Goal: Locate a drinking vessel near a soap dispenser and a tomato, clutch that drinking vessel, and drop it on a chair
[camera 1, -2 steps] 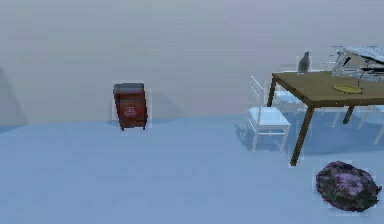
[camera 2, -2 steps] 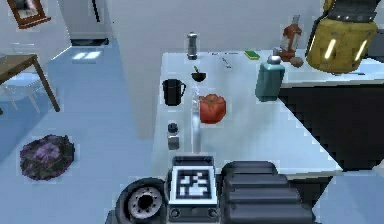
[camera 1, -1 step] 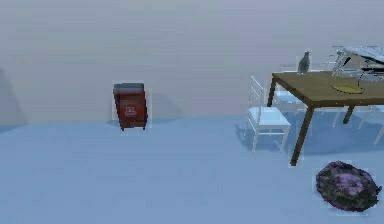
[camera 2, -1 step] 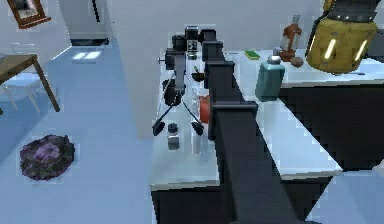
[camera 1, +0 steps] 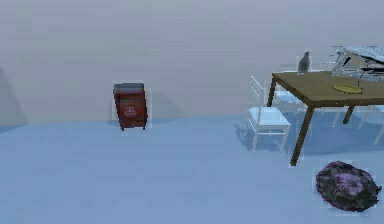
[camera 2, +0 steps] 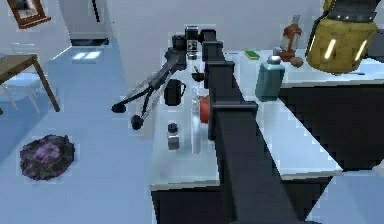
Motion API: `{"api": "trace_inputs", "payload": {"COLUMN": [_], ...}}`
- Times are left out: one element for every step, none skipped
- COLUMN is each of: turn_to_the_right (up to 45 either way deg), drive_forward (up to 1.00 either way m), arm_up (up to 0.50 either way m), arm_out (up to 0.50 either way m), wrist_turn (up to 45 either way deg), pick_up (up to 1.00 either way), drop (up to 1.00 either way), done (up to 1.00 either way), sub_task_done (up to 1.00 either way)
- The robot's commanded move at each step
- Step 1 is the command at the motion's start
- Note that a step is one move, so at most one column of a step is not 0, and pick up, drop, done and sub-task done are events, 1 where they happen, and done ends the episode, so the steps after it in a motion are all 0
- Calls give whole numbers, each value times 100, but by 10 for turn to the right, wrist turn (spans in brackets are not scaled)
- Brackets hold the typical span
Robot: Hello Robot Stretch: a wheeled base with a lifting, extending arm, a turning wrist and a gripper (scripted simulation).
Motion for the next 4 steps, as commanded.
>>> {"api": "trace_inputs", "payload": {"turn_to_the_right": [0, 0, 0, 0], "drive_forward": [0, 0, 0, 0], "arm_up": [0, 0, 0, -16], "arm_out": [0, 0, 0, 0], "wrist_turn": [450, 450, 240, 0], "pick_up": [0, 0, 0, 0], "drop": [0, 0, 0, 0], "done": [0, 0, 0, 0], "sub_task_done": [0, 0, 0, 0]}}
